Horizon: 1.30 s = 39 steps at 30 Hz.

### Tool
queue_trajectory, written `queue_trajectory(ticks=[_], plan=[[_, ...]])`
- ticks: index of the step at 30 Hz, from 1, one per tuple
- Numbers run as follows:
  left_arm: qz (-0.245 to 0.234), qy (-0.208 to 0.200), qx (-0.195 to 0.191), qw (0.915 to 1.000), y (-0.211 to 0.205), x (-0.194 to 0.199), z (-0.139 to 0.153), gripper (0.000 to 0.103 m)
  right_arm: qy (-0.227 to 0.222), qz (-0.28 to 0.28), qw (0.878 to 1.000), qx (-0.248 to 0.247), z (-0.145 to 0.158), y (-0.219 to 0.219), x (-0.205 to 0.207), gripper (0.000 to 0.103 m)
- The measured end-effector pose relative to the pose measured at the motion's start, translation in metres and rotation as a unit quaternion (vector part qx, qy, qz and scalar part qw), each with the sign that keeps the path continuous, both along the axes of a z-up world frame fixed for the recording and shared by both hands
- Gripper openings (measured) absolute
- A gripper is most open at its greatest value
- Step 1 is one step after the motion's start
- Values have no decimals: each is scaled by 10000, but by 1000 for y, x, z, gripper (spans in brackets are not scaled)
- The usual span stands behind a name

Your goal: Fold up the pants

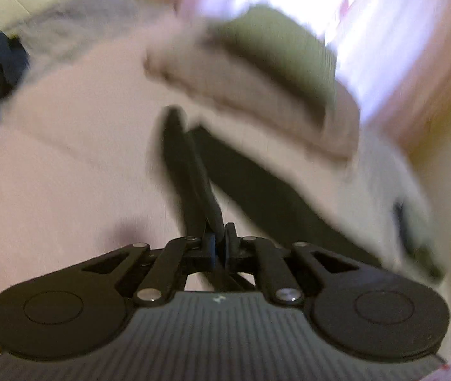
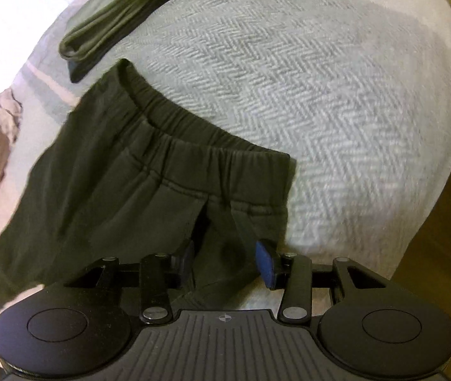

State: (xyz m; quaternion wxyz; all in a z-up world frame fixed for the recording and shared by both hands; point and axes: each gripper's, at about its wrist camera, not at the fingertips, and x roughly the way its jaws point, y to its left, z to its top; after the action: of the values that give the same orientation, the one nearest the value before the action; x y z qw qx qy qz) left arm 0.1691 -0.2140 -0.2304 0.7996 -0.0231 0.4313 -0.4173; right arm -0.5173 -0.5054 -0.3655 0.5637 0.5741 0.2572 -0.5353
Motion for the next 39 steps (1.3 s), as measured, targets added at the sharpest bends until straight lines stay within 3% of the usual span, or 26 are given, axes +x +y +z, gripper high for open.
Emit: queue_trajectory(ticks=[3,5,8,11,13,15,17,18,20,22,25,27,28,29,31,34,37,38,39], plan=[[338,-18,171,9993,20,12,-2,12,-212,54,9998,-6,1,16,7,42],[731,122,682,9949,41,20,-36,19,-209,220,9995,-13,0,26,12,45],[1654,881,1440,9717,77,28,-104,18,-273,345,9990,118,-3,37,7,49],[2241,1673,1797,9431,120,30,-156,18,-229,140,9994,224,-7,44,-13,53],[2344,1650,1695,9429,132,21,-155,20,-317,-175,9992,160,-7,45,-30,56],[2138,1328,1654,9536,125,24,-143,29,-369,-473,9982,85,-9,42,-41,58],[1609,761,1685,9695,112,27,-131,45,-405,-643,9971,13,-13,36,-44,59],[1307,452,1770,9745,100,32,-126,61,-389,-695,9968,-4,-16,33,-44,59],[714,-74,1932,9785,69,40,-117,66,-308,-761,9966,0,-21,29,-42,59],[140,-427,2146,9757,44,52,-121,74,-212,-818,9964,-49,-24,30,-39,59],[-745,-729,2606,9598,9,77,-153,79,-91,-884,9959,-183,-23,39,-35,59],[-1111,-566,2677,9554,-6,91,-174,72,-3,-921,9955,-237,-22,45,-31,59],[-1254,-384,2563,9577,-8,95,-179,42,41,-957,9950,-274,-21,49,-30,59],[-1349,-426,2460,9589,-11,93,-180,35,76,-1011,9944,-304,-19,54,-29,59],[-1232,-818,2405,9593,-12,88,-175,10,124,-1150,9928,-323,-16,62,-26,59],[-696,-862,1618,9806,15,91,-132,10,186,-1264,9910,-392,-9,73,-18,59],[-266,-971,1151,9882,48,106,-97,3,155,-1317,9897,-531,-3,81,-11,59],[2,-1181,1318,9842,54,112,-97,1,113,-1331,9894,-570,-2,83,-9,59],[377,-1542,1725,9721,56,118,-101,0,66,-1333,9892,-609,-3,85,-7,59]])
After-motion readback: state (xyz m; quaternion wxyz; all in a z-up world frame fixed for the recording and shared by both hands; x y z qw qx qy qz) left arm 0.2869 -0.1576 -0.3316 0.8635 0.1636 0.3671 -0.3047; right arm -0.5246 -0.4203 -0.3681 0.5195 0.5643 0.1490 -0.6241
